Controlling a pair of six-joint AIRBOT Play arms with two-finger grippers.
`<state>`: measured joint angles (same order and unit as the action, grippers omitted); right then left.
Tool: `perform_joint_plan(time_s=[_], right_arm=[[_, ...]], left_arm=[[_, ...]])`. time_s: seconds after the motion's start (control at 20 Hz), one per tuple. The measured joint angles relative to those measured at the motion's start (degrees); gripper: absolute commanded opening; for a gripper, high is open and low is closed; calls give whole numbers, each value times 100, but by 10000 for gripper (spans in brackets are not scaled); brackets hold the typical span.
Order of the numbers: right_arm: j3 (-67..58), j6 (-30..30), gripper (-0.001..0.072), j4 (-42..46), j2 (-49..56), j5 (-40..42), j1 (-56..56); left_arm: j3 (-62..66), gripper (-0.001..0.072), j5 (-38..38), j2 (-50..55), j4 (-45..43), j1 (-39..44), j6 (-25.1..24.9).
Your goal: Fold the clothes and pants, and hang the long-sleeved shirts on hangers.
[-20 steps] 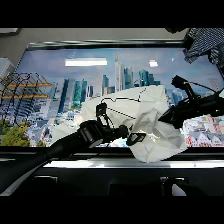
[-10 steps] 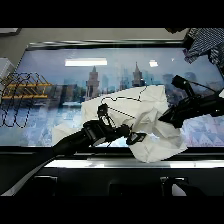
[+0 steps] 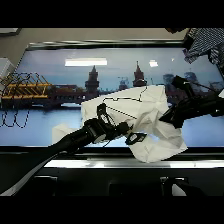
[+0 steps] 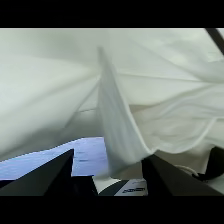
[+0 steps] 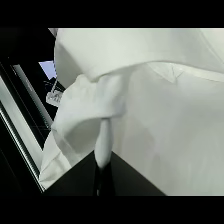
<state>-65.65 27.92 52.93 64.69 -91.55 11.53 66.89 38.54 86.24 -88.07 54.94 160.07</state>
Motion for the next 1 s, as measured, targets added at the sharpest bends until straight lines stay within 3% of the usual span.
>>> perform_joint_plan(time_s=[0.05,0.3,0.4,0.45,0.6,0.85,1.0], right_arm=[[0,0,32,7,0,7,0],[0,0,32,26,0,11,0],[0,0,32,35,0,9,0],[0,0,32,35,0,9,0],[0,0,32,33,0,7,0],[0,98,31,33,-15,-87,0],[0,404,30,35,-101,-103,0]], left_arm=[[0,381,-52,22,13,20,0],[0,368,-186,168,120,52,2],[0,257,-214,225,149,59,4],[0,248,-236,256,164,61,2],[4,18,-350,339,247,59,22],[9,17,-391,315,354,-129,-72],[15,17,-118,195,424,-509,-568]])
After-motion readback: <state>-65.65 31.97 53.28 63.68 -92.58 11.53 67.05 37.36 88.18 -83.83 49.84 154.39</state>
